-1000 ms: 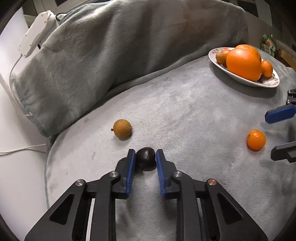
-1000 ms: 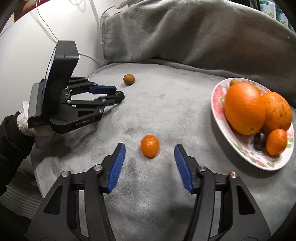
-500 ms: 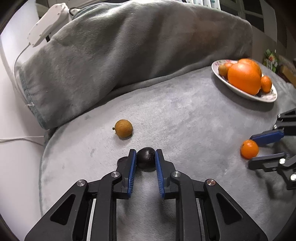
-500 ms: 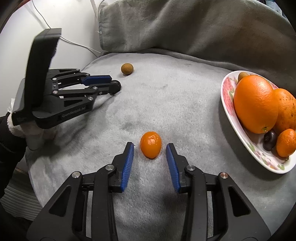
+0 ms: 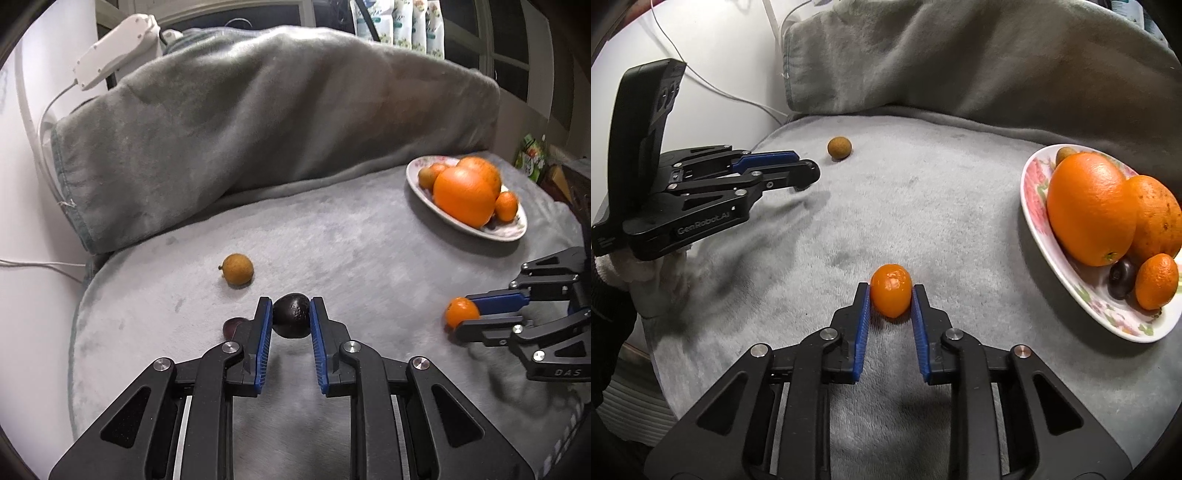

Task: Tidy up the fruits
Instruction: 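Carry the plum and the kumquat over the plate with both grippers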

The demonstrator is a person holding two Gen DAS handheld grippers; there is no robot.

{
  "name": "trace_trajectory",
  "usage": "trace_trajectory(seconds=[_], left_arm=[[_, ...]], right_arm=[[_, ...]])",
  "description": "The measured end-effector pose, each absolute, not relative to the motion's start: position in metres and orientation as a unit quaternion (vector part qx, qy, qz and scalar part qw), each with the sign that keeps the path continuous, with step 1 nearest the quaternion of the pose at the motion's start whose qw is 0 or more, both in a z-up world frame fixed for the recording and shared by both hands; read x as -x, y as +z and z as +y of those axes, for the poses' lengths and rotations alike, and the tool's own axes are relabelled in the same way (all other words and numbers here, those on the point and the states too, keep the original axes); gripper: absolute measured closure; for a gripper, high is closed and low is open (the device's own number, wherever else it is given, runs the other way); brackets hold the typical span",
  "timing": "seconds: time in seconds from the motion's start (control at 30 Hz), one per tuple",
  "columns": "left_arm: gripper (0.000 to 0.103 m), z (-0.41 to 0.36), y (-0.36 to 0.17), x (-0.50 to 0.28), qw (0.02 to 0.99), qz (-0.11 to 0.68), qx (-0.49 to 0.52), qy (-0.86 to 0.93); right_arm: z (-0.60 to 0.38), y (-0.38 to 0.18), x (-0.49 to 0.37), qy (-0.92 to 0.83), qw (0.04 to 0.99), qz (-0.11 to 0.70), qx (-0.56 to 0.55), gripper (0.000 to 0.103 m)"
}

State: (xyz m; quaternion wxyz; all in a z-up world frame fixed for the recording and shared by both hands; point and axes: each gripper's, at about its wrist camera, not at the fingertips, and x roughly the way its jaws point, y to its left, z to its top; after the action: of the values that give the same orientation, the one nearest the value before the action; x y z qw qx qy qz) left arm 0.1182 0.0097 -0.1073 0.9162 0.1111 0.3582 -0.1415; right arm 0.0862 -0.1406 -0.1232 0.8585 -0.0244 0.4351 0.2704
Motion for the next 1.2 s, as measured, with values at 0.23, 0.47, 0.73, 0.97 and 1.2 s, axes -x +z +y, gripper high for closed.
trace_trajectory(seconds=[0.23, 0.47, 0.73, 0.97, 1.2], left_arm=[[0.084, 0.002, -0.095, -0.106, 0.921, 0.345, -0.088, -0.156], [0.084, -0.011, -0.088, -0.102, 0.922, 0.339, -0.066, -0.175], [0.084, -0.038, -0.082, -0.1, 0.921, 0.331, -0.051, -0.198], [0.084, -0.074, -0.075, -0.104, 0.916, 0.322, -0.044, -0.235], [0.084, -0.108, -0.071, -0.104, 0.91, 0.315, -0.032, -0.268]], right_arm=[[-0.154, -0.107, -0.076, 0.261, 0.872, 0.415, 0.01, 0.081], [-0.187, -0.079, -0.065, 0.235, 0.892, 0.386, -0.004, 0.081], [-0.237, -0.052, -0.061, 0.191, 0.915, 0.353, -0.027, 0.081], [-0.275, -0.035, -0.069, 0.16, 0.929, 0.332, -0.039, 0.081], [-0.297, -0.027, -0.079, 0.142, 0.936, 0.321, -0.034, 0.081]])
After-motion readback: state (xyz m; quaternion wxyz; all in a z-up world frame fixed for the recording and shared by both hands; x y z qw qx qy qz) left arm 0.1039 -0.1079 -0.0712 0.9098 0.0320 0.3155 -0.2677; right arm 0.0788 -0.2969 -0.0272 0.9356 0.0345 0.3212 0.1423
